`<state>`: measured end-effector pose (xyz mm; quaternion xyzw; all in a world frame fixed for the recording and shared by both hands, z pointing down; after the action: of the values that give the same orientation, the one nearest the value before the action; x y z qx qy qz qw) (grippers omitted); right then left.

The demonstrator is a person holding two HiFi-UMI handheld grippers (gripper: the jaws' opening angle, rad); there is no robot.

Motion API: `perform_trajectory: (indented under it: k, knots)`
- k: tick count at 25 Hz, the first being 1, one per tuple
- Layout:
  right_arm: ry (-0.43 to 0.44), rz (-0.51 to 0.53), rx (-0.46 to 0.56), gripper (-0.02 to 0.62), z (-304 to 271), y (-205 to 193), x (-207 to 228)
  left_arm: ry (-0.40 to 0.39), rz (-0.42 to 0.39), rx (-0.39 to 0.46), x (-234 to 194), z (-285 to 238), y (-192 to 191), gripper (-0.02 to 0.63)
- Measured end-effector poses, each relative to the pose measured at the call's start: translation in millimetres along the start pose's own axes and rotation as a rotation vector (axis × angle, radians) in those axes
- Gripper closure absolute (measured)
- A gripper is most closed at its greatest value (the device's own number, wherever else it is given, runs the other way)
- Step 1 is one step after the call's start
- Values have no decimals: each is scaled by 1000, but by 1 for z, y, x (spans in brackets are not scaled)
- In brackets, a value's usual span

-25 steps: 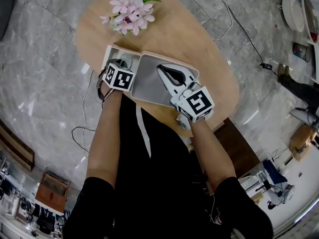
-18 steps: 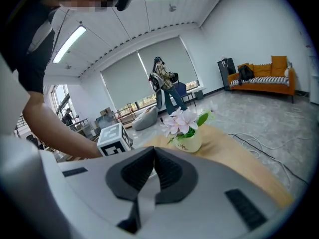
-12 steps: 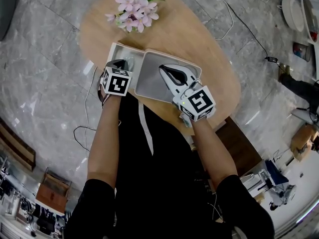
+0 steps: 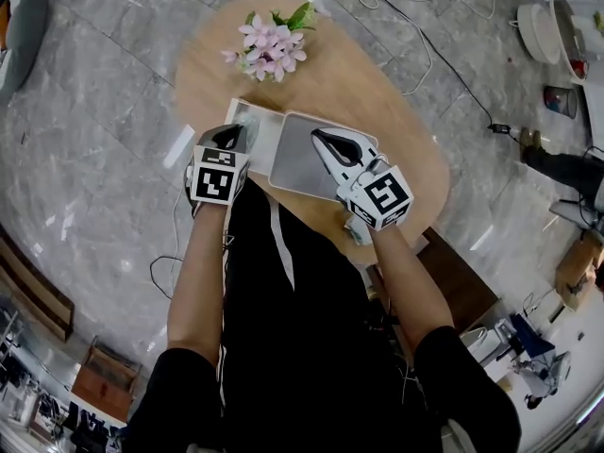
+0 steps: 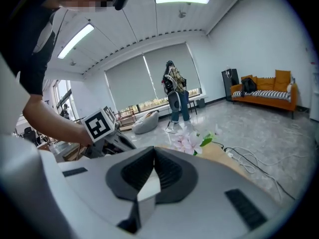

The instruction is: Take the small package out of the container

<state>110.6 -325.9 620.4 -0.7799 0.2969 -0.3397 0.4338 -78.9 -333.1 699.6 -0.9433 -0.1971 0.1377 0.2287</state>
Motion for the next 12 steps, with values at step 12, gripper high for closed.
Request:
perform_trajectory:
  k: [12]
  knots:
    - [-66, 87, 135, 583, 51, 130, -27, -75, -56, 261, 14, 137, 106, 589]
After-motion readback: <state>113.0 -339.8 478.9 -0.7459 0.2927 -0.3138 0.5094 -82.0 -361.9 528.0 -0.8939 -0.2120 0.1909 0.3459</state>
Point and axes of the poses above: the fingertips, and each gripper's own axes: z backward along the fingers, x to its right, y out of its top, the point moved 5 cm from there along z, backward along the fingers
